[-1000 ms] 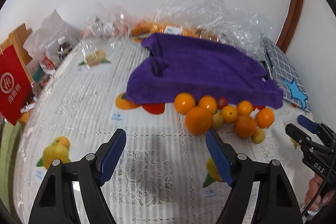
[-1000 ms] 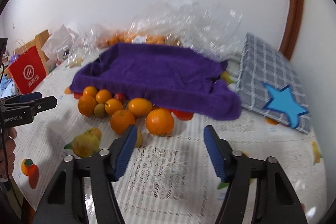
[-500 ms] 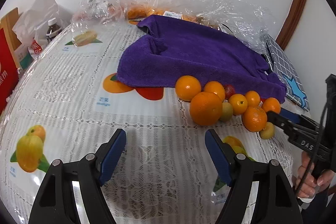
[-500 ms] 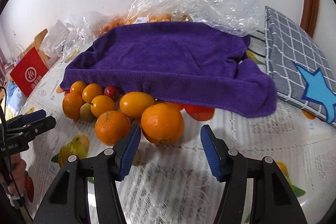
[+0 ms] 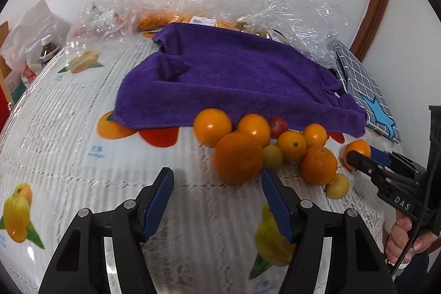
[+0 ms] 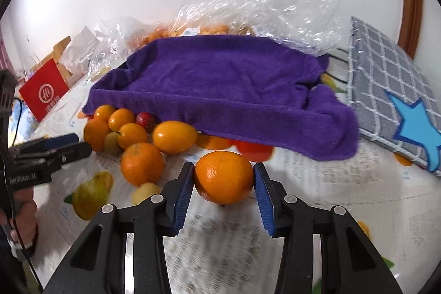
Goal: Organize fruits
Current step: 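Lower the right tool onto an orange and close it while the left tool grasps another orange, then lift the held orange with the right tool toward the purple towel while the left tool carries its orange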
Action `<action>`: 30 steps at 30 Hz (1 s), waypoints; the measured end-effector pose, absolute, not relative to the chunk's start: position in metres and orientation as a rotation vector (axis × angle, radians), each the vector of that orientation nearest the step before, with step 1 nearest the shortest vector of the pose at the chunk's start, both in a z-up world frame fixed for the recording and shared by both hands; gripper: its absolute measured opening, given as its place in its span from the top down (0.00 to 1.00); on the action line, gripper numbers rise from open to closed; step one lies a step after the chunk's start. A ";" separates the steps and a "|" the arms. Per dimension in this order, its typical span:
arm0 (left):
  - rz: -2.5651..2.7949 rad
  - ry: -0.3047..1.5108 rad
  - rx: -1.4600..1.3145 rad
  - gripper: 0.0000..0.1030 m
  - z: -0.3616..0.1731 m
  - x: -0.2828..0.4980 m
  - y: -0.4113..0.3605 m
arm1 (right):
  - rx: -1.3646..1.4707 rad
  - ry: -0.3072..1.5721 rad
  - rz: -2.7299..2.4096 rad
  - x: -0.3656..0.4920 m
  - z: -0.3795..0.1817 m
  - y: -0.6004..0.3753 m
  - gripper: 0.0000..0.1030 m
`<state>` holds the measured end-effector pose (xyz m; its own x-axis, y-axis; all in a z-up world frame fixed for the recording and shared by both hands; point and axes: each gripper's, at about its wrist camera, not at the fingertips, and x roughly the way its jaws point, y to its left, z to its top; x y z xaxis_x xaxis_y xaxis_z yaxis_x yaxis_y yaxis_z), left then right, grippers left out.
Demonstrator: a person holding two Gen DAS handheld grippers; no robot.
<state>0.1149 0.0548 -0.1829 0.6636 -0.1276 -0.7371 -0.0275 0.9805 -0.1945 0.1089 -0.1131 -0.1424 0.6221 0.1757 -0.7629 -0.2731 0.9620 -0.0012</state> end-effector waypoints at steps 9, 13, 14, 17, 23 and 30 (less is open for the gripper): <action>-0.090 0.820 -0.279 0.58 -0.185 0.125 0.054 | -0.023 0.847 0.274 0.103 -0.138 -0.135 0.58; -0.123 0.810 -0.347 0.64 -0.187 0.125 0.061 | -0.018 0.849 0.284 0.105 -0.138 -0.135 0.58; -0.118 0.806 -0.353 0.64 -0.187 0.123 0.062 | -0.012 0.846 0.289 0.104 -0.138 -0.135 0.58; -0.095 0.779 -0.369 0.64 -0.185 0.116 0.067 | 0.009 0.848 0.301 0.105 -0.138 -0.138 0.58; -0.060 0.780 -0.456 0.64 -0.190 0.111 0.085 | 0.014 0.848 0.304 0.105 -0.138 -0.139 0.58; -0.050 0.786 -0.435 0.63 -0.192 0.112 0.080 | 0.009 0.865 0.312 0.107 -0.139 -0.138 0.57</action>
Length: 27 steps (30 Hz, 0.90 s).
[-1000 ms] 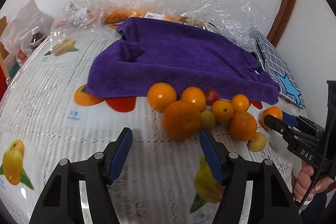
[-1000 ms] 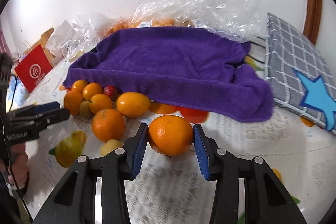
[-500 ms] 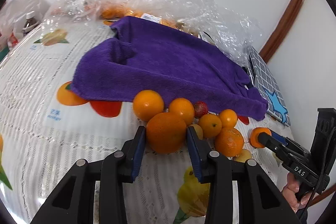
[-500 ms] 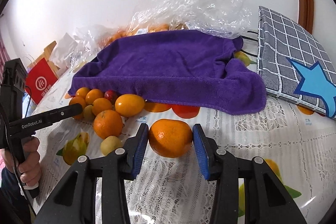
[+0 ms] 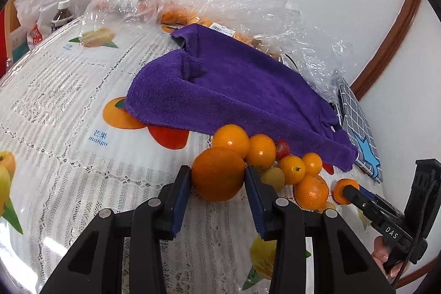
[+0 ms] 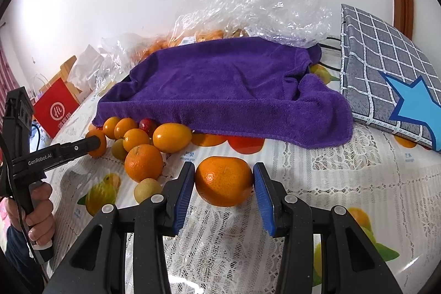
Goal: Organize fruits
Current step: 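Lift the held orange with the right tool toward the purple towel while the left tool carries its orange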
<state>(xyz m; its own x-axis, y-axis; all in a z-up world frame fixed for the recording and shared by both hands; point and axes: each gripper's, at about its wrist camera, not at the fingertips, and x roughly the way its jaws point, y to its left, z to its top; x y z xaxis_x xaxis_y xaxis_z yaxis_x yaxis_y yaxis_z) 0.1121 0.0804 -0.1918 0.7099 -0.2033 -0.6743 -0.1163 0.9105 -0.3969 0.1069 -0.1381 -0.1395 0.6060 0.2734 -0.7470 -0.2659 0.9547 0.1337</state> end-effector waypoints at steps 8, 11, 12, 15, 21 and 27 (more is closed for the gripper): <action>-0.064 0.768 -0.460 0.63 -0.192 0.110 0.085 | -0.060 0.920 0.293 0.111 -0.148 -0.127 0.57; -0.070 0.740 -0.456 0.64 -0.188 0.106 0.084 | -0.097 0.918 0.293 0.110 -0.148 -0.122 0.58; -0.072 0.732 -0.453 0.64 -0.187 0.105 0.084 | -0.101 0.911 0.298 0.109 -0.148 -0.121 0.58; -0.072 0.712 -0.449 0.64 -0.184 0.103 0.084 | -0.088 0.897 0.307 0.107 -0.145 -0.124 0.58; -0.065 0.673 -0.441 0.64 -0.178 0.098 0.084 | -0.058 0.874 0.320 0.104 -0.141 -0.129 0.58; -0.058 0.634 -0.430 0.64 -0.172 0.094 0.083 | -0.042 0.876 0.298 0.107 -0.138 -0.131 0.58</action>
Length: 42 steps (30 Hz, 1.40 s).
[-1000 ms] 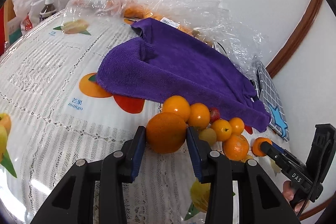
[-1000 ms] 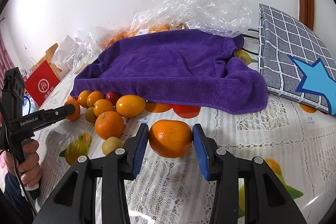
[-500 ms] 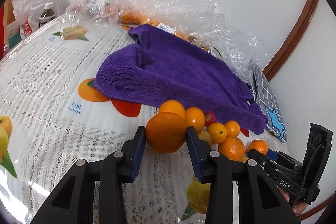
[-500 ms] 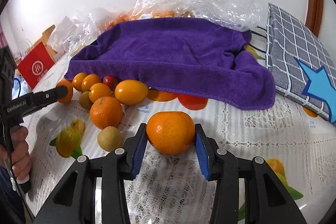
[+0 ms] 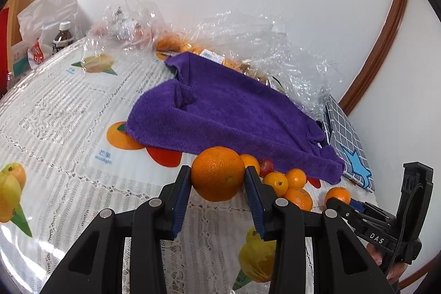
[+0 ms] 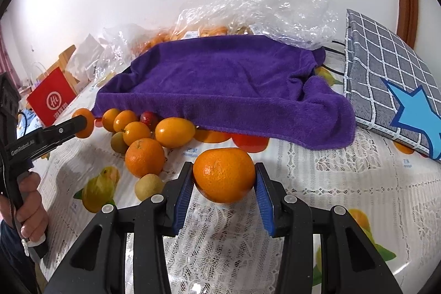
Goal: Organize fruits
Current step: 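Lift the held orange with the right tool toward the purple towel while the left tool carries its orange, then lower the orange onto the towel and open the right tool while the left tool releases its orange there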
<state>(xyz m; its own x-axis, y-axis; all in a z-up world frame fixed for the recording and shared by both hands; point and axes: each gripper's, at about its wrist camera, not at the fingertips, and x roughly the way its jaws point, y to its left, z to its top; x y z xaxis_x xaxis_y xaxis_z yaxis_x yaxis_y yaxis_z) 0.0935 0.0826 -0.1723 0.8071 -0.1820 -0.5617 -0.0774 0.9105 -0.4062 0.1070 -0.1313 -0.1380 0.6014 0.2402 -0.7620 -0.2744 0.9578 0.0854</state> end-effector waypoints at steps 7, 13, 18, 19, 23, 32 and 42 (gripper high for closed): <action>-0.070 0.612 -0.484 0.64 -0.160 0.099 0.092 | -0.045 0.841 0.281 0.111 -0.113 -0.135 0.58; -0.075 0.579 -0.462 0.64 -0.130 0.123 0.099 | -0.044 0.780 0.283 0.127 -0.083 -0.134 0.58; -0.047 0.570 -0.427 0.64 -0.112 0.149 0.104 | -0.050 0.734 0.281 0.149 -0.062 -0.133 0.58; -0.046 0.569 -0.435 0.64 -0.110 0.155 0.106 | -0.036 0.724 0.281 0.156 -0.058 -0.134 0.58; -0.032 0.563 -0.445 0.64 -0.101 0.176 0.114 | 0.007 0.707 0.274 0.181 -0.048 -0.142 0.58; -0.019 0.604 -0.426 0.64 -0.092 0.234 0.121 | 0.059 0.729 0.205 0.243 -0.054 -0.157 0.58; -0.056 0.752 -0.472 0.64 -0.135 0.299 0.112 | 0.018 0.876 0.167 0.288 -0.105 -0.140 0.58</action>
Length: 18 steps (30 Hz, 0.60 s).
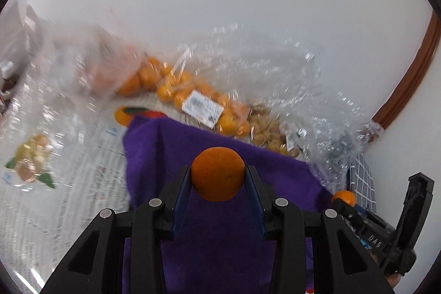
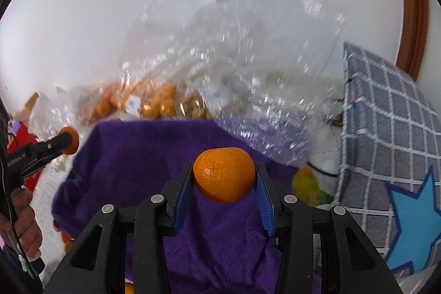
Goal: Organize fruits
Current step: 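Lower the orange onto the towel and open the right tool while the left tool releases its orange there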
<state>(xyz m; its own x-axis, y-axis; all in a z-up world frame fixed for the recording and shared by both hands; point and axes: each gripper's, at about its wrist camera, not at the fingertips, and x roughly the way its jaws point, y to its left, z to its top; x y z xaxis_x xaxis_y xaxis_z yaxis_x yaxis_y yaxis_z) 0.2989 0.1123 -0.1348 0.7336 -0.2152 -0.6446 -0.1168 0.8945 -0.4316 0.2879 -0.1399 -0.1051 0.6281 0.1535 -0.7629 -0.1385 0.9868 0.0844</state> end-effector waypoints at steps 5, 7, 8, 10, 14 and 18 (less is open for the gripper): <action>-0.044 0.820 -0.461 0.64 -0.152 0.321 0.105 | -0.023 0.949 0.145 0.299 -0.127 -0.135 0.58; -0.042 0.831 -0.444 0.64 -0.156 0.325 0.103 | -0.023 0.961 0.141 0.301 -0.130 -0.137 0.58; -0.037 0.834 -0.442 0.64 -0.158 0.326 0.103 | -0.018 0.969 0.144 0.302 -0.131 -0.137 0.58; -0.028 0.853 -0.432 0.64 -0.161 0.328 0.102 | -0.006 0.975 0.146 0.304 -0.133 -0.140 0.58; -0.009 0.895 -0.393 0.64 -0.170 0.332 0.098 | -0.002 0.988 0.143 0.307 -0.138 -0.139 0.58; -0.022 0.919 -0.396 0.64 -0.177 0.334 0.099 | -0.033 0.998 0.140 0.307 -0.143 -0.135 0.58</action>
